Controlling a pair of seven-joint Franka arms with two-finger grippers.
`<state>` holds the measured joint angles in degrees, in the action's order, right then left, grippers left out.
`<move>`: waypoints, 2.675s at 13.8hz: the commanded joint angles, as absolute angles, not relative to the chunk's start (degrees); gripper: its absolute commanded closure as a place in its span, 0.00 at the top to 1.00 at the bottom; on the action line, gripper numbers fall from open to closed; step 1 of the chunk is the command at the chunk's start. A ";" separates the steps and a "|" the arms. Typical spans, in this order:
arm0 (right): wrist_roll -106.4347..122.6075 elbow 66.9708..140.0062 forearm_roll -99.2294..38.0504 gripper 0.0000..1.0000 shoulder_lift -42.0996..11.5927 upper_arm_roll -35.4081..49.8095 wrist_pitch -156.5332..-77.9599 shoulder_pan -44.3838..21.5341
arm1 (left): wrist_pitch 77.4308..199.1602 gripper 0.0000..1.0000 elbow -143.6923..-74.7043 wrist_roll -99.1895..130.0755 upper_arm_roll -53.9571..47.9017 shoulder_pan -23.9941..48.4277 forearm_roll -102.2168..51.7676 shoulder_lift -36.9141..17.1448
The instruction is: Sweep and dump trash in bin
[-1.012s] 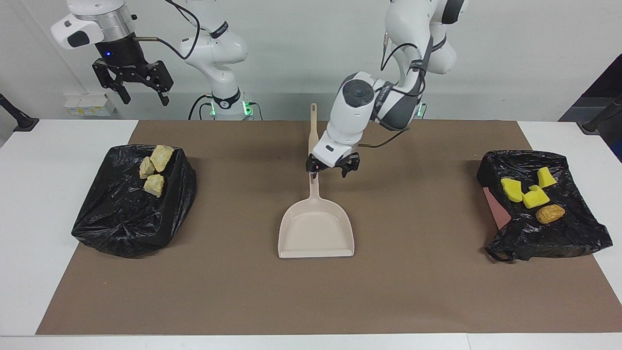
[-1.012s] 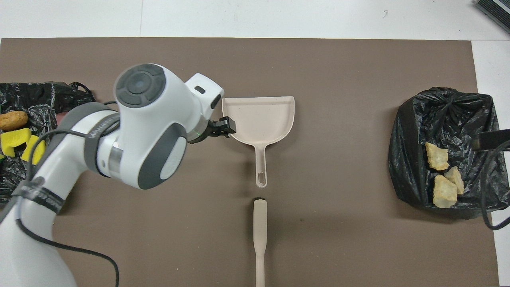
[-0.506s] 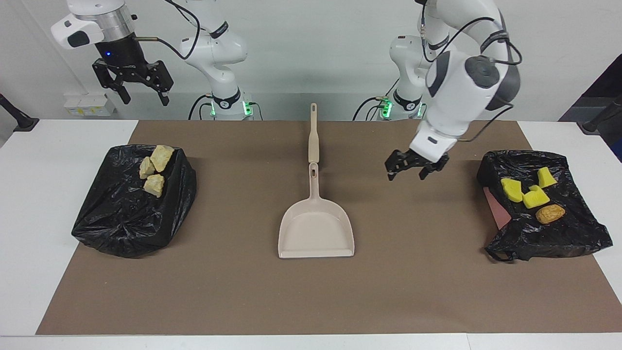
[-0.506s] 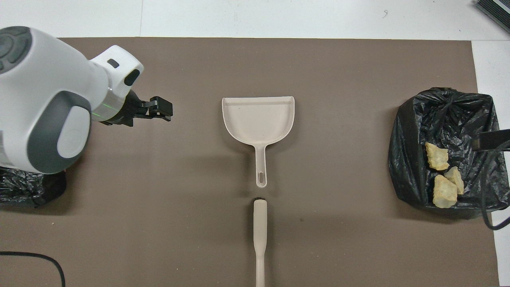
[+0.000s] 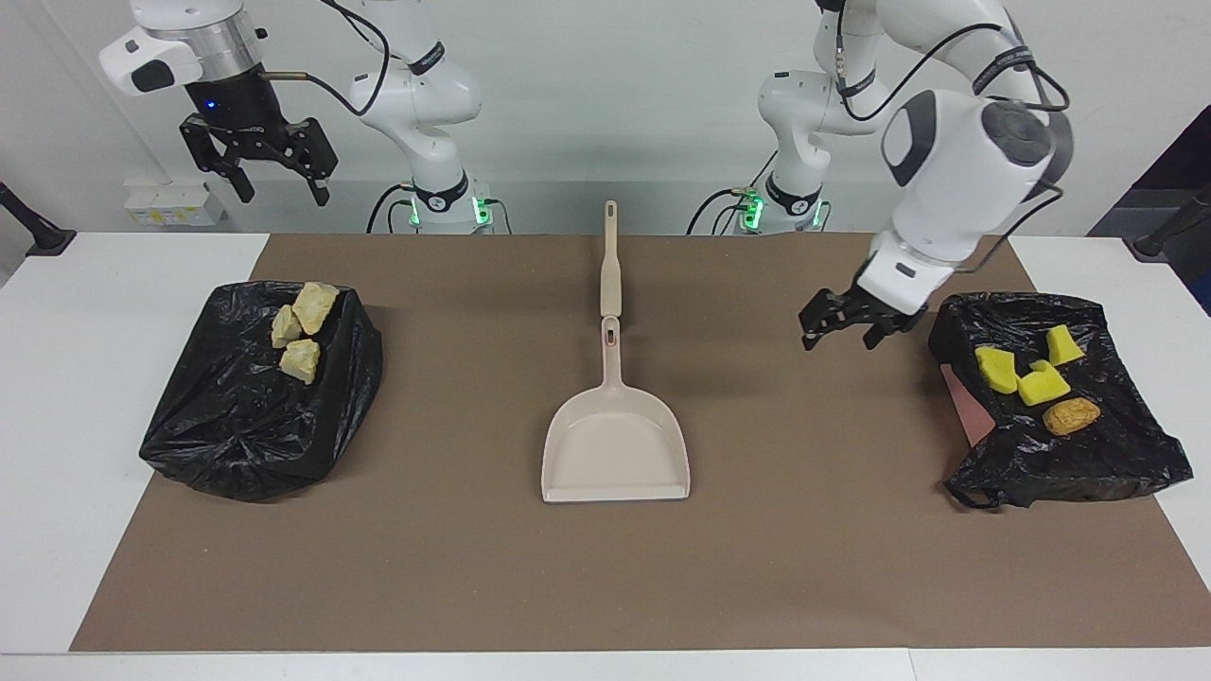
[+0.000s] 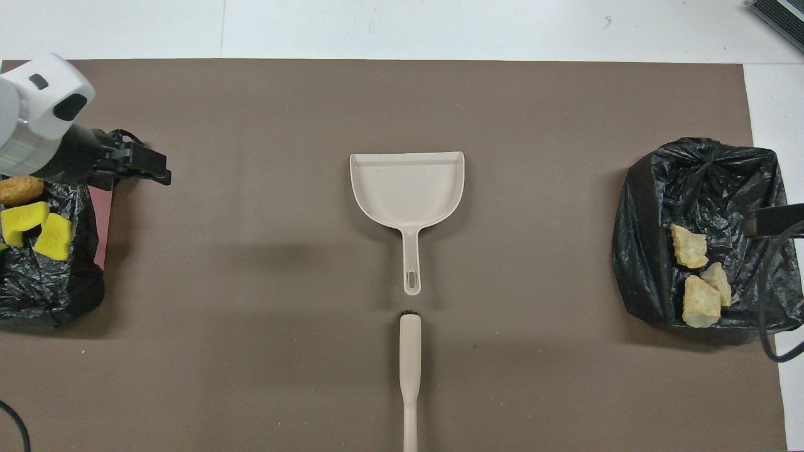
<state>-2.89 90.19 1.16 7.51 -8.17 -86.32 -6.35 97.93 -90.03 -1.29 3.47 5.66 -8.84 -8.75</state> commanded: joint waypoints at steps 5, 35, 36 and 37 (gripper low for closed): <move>-2.20 90.09 1.14 1.00 8.00 -7.91 -85.25 -5.98 | 94.05 1.00 -90.88 -11.68 3.25 0.80 -3.34 -3.17; -2.20 90.09 1.14 1.00 8.00 -7.91 -85.25 -5.98 | 78.66 1.00 -84.30 -7.29 -1.67 -0.79 -0.53 -2.81; -2.20 90.09 1.14 1.00 8.00 -7.91 -85.25 -5.98 | 78.05 1.00 -83.50 -7.29 -1.93 -0.88 -0.53 -2.99; -2.20 90.09 1.14 1.00 8.00 -7.91 -85.25 -5.98 | 77.96 1.00 -83.24 -7.29 -2.19 -1.05 -0.53 -2.99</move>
<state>-2.89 90.18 1.16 7.51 -8.17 -86.32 -6.35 80.07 -85.94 -7.76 -2.15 -1.63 -1.39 -2.08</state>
